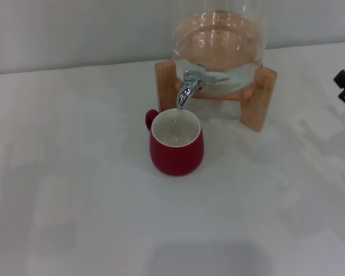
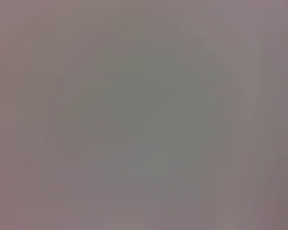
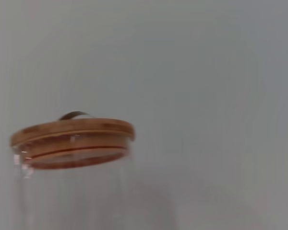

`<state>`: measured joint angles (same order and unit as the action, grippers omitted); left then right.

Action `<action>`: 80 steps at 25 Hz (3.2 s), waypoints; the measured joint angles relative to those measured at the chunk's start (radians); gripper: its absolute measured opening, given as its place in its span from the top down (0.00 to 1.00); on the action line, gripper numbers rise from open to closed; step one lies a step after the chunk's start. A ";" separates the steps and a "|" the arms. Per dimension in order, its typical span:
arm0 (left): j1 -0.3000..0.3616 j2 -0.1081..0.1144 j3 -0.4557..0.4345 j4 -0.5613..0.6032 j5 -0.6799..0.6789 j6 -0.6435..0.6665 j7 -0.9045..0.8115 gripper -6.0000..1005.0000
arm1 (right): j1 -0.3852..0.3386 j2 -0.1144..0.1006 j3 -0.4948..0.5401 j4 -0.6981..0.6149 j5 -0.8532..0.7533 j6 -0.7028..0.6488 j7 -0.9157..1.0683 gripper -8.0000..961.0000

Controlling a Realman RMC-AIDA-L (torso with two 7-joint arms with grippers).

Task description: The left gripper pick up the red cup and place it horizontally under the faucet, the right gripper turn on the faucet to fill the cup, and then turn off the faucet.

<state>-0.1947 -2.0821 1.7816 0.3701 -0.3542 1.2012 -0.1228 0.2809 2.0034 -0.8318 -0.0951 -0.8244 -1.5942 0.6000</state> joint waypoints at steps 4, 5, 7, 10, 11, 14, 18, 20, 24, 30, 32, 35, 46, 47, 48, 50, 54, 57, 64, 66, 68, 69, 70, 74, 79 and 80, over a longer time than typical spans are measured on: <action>0.007 0.000 0.002 -0.001 0.001 0.000 0.000 0.12 | 0.002 0.000 -0.066 0.000 0.000 -0.013 0.019 0.09; 0.008 0.000 0.002 -0.001 0.001 0.000 0.000 0.12 | 0.006 0.001 -0.086 0.000 0.000 -0.017 0.025 0.09; 0.009 0.000 0.002 -0.001 0.001 0.000 -0.001 0.12 | 0.015 0.002 -0.117 0.000 0.000 -0.019 0.037 0.09; 0.009 0.001 0.002 -0.001 0.002 0.000 -0.001 0.12 | 0.032 0.003 -0.153 -0.001 0.000 -0.020 0.056 0.09; 0.009 0.001 0.003 0.000 0.003 0.000 -0.001 0.12 | 0.039 0.004 -0.168 -0.003 0.000 -0.017 0.063 0.09; 0.009 0.002 0.002 0.000 0.003 0.000 -0.001 0.12 | 0.058 0.006 -0.200 -0.006 0.000 -0.011 0.075 0.09; 0.009 0.002 0.002 0.000 0.003 0.000 -0.001 0.12 | 0.076 0.007 -0.228 -0.007 0.000 -0.001 0.094 0.09; 0.009 0.002 0.002 0.000 0.003 0.000 -0.001 0.12 | 0.084 0.007 -0.241 -0.007 0.000 0.005 0.098 0.09; 0.009 0.001 0.002 0.000 0.003 -0.001 -0.001 0.12 | 0.100 0.009 -0.271 -0.008 -0.001 0.020 0.112 0.09; 0.006 0.001 0.004 -0.005 0.004 -0.002 -0.001 0.12 | 0.131 0.012 -0.324 -0.010 -0.001 0.038 0.132 0.09; 0.002 0.001 0.004 -0.012 0.004 -0.002 -0.001 0.12 | 0.142 0.015 -0.341 -0.010 -0.001 0.038 0.140 0.09; -0.001 0.000 0.004 -0.021 0.005 -0.002 -0.001 0.12 | 0.161 0.019 -0.354 -0.008 -0.001 0.040 0.149 0.09; -0.005 0.000 0.007 -0.023 0.008 -0.002 -0.001 0.12 | 0.208 0.022 -0.385 -0.009 -0.001 0.065 0.178 0.09; -0.005 0.000 0.007 -0.023 0.008 -0.002 -0.001 0.12 | 0.211 0.022 -0.385 -0.009 -0.001 0.070 0.178 0.09; -0.005 0.000 0.007 -0.023 0.008 -0.002 -0.001 0.12 | 0.214 0.022 -0.386 -0.009 -0.001 0.075 0.179 0.09; -0.007 0.000 0.007 -0.023 0.008 -0.002 -0.002 0.12 | 0.218 0.022 -0.386 -0.009 -0.001 0.080 0.179 0.09; -0.010 0.001 0.007 -0.023 0.008 -0.002 -0.001 0.12 | 0.224 0.021 -0.386 -0.009 -0.001 0.093 0.180 0.09; -0.013 0.001 0.007 -0.023 0.008 -0.002 -0.001 0.12 | 0.225 0.021 -0.390 -0.009 -0.001 0.094 0.186 0.09; -0.014 0.001 0.007 -0.023 0.018 -0.002 -0.001 0.12 | 0.231 0.021 -0.408 -0.011 -0.001 0.094 0.199 0.09; -0.014 0.001 0.007 -0.023 0.018 -0.002 -0.001 0.12 | 0.235 0.021 -0.417 -0.012 -0.001 0.094 0.204 0.09; -0.014 0.001 0.007 -0.023 0.018 -0.002 -0.001 0.12 | 0.238 0.021 -0.422 -0.013 -0.001 0.094 0.206 0.09; -0.014 0.001 0.007 -0.023 0.019 -0.002 -0.001 0.12 | 0.239 0.021 -0.423 -0.013 -0.001 0.094 0.206 0.09; -0.015 0.001 0.007 -0.023 0.019 -0.002 -0.001 0.12 | 0.240 0.021 -0.423 -0.013 -0.001 0.094 0.206 0.09; -0.015 0.001 0.008 -0.023 0.021 -0.002 -0.001 0.12 | 0.247 0.021 -0.424 -0.014 -0.001 0.094 0.214 0.09; -0.015 0.001 0.009 -0.023 0.021 -0.002 -0.001 0.12 | 0.252 0.021 -0.431 -0.016 -0.001 0.093 0.224 0.09; -0.015 0.001 0.009 -0.023 0.021 -0.002 -0.002 0.12 | 0.252 0.021 -0.436 -0.018 -0.001 0.093 0.227 0.09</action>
<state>-0.2102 -2.0815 1.7903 0.3466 -0.3327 1.1996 -0.1243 0.5332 2.0248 -1.2677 -0.1135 -0.8252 -1.5008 0.8274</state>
